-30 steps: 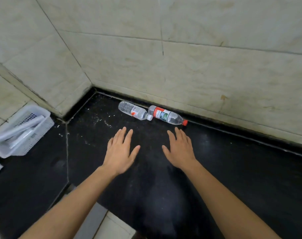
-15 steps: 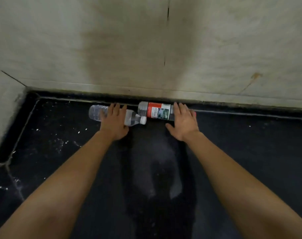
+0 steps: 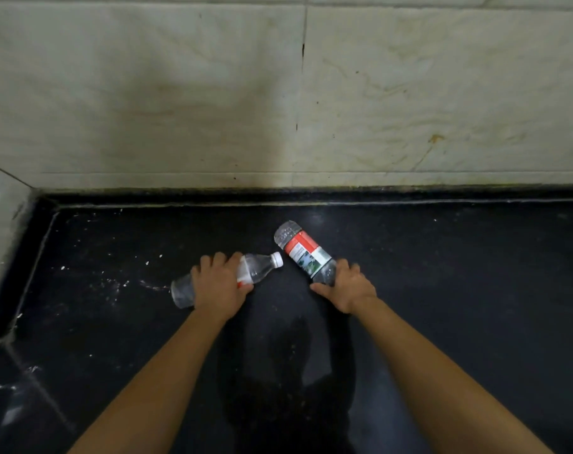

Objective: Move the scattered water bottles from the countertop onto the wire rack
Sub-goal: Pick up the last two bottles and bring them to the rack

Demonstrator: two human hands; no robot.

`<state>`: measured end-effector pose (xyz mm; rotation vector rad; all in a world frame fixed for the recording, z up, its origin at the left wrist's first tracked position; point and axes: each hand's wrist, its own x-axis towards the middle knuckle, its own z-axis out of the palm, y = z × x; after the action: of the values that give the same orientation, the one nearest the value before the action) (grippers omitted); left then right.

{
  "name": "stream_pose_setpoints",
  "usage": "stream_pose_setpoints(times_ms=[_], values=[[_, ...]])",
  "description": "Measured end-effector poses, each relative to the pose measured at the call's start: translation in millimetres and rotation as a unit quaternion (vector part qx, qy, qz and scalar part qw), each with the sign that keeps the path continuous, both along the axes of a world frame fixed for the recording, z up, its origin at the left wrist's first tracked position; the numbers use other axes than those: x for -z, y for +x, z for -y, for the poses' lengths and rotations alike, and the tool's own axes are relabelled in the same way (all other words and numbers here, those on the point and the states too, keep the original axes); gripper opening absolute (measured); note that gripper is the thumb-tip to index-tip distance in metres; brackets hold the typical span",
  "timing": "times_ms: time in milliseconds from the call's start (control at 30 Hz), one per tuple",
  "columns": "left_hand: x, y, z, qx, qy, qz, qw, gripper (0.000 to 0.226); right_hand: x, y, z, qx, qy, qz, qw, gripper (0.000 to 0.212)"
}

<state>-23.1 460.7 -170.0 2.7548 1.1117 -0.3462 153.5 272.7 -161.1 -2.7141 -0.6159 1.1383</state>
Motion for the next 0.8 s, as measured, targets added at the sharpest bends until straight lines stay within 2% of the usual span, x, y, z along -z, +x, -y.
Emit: stream_pose_setpoints(times_ms=[167, 267, 367, 500, 567, 633, 700, 800], values=[[-16, -13, 38, 0.017, -0.044, 0.000, 0.999, 0.068, -33, -9, 58, 0.025, 0.011, -0.030, 0.999, 0.082], [-27, -18, 57, -0.044, -0.106, 0.082, 0.990, 0.063, -65, -1, 85, 0.035, 0.033, 0.019, 0.999, 0.072], [-50, -16, 73, -0.122, -0.172, 0.202, 0.957, 0.060, -101, 18, 97, 0.025, 0.079, 0.097, 0.992, 0.070], [-72, -12, 96, -0.219, -0.228, 0.297, 0.901, 0.062, -134, 35, 99, 0.003, 0.137, 0.142, 0.980, 0.057], [-74, -10, 106, -0.241, -0.268, 0.340, 0.869, 0.061, -141, 40, 102, 0.020, 0.186, 0.145, 0.972, 0.047], [-72, -9, 114, -0.250, -0.286, 0.359, 0.852, 0.061, -140, 41, 105, 0.028, 0.217, 0.147, 0.965, 0.043], [-71, -8, 122, -0.247, -0.284, 0.366, 0.851, 0.062, -127, 38, 109, 0.032, 0.224, 0.133, 0.965, 0.044], [-68, -8, 128, -0.236, -0.282, 0.364, 0.856, 0.064, -95, 22, 119, 0.062, 0.236, 0.079, 0.966, 0.061]])
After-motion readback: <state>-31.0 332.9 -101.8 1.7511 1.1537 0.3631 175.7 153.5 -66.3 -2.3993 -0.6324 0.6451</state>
